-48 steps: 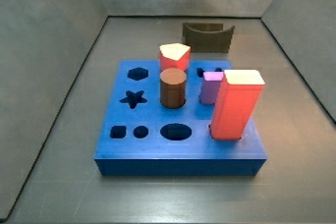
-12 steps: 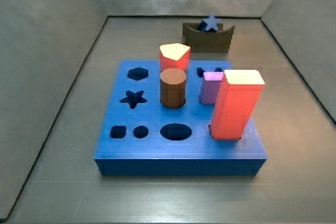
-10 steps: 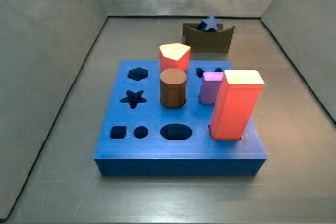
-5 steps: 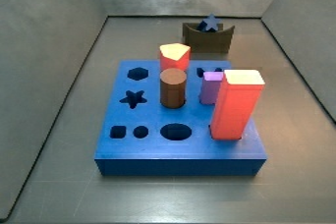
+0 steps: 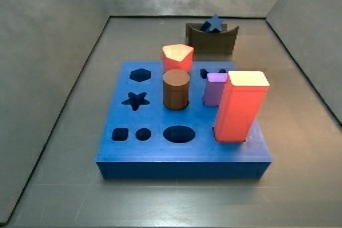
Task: Pick up the star object. Move up. Place the star object on the fixture. Regrasp the star object. Move to above the board. Insert the star object.
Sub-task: Regrasp the star object.
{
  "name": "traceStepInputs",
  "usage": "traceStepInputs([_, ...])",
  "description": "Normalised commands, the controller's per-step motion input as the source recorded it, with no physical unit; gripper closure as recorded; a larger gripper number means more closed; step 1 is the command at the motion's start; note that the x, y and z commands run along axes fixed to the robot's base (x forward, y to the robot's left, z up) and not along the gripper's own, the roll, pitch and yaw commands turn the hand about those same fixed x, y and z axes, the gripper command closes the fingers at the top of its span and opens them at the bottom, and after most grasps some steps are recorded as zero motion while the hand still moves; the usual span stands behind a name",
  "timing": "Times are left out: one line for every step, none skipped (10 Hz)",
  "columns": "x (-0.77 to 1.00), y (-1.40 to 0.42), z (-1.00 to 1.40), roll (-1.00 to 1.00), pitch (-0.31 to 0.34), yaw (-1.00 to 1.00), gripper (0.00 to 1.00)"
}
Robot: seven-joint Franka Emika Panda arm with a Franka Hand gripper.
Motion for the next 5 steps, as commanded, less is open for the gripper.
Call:
traceStepInputs([0.07,-0.03,-0.01,1.00,0.084,0.07,0.00])
traceStepInputs([0.09,-0.03,-0.01,1.00,0.116,0.09,0.00])
traceStepInputs([0.10,-0.04,-0.02,1.00,0.155,0.12,0.00])
traceStepInputs([0.10,-0.04,-0.01,0.81,0.151,0.14,0.00])
traceStepInputs([0.10,-0.04,-0.01,0.62,0.139,0.15,0.00])
